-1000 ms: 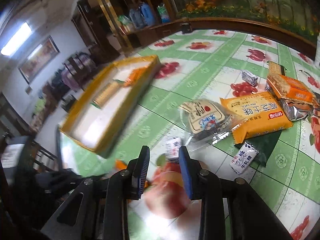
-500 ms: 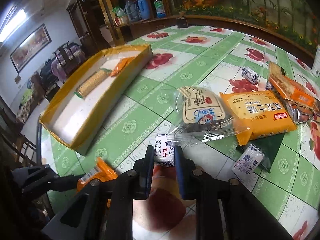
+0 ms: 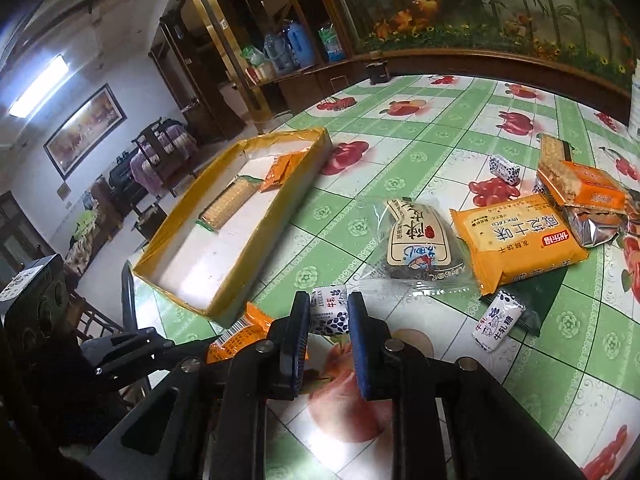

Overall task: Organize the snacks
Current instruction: 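Lower the orange packet into the tray with the left gripper while the right gripper drops a milk-candy cube there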

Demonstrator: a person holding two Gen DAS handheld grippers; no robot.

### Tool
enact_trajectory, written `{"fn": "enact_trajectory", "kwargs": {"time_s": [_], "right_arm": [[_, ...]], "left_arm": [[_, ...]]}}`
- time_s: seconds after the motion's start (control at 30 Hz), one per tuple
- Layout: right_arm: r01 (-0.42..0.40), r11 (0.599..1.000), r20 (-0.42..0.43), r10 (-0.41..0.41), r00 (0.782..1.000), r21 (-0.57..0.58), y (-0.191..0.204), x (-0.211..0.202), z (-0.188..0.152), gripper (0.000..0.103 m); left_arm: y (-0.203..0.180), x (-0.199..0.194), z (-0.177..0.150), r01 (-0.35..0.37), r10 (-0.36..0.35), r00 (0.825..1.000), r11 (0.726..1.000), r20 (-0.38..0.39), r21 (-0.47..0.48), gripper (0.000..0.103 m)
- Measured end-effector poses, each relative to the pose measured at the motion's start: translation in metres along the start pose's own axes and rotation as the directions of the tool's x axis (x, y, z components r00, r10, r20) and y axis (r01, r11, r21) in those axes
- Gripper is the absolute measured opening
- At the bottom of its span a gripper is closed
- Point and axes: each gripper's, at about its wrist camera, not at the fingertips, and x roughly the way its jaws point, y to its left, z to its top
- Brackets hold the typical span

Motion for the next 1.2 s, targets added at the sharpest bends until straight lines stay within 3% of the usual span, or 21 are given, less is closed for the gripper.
{"fn": "enact_trajectory", "kwargs": {"time_s": [0.27, 0.57, 0.8, 1.2], "right_arm": [[-0.018, 0.997, 0.029, 0.016, 0.999, 0.07, -0.007, -0.003, 0.004, 0.02], [-0.126, 0.991, 0.077, 0.122, 0.99, 0.051, 0.038, 0.008, 0.011, 0.019], [-0.166, 0.985, 0.027, 0.167, 0.986, -0.036, 0.093, 0.046, 0.015, 0.019], [-0.139, 0.987, -0.056, 0.134, 0.989, -0.082, 0.115, 0.096, 0.016, 0.019]], "left_arm": [[0.026, -0.033, 0.013, -0.012, 0.015, 0.996, 0.999, 0.085, -0.041, 0.04], [0.092, -0.057, 0.026, -0.13, 0.155, 0.976, 0.979, 0.153, -0.159, 0.04], [0.134, -0.041, 0.025, -0.229, 0.258, 0.959, 0.948, 0.117, -0.22, 0.04], [0.168, -0.018, 0.016, -0.29, 0.31, 0.95, 0.917, 0.033, -0.274, 0.04]]}}
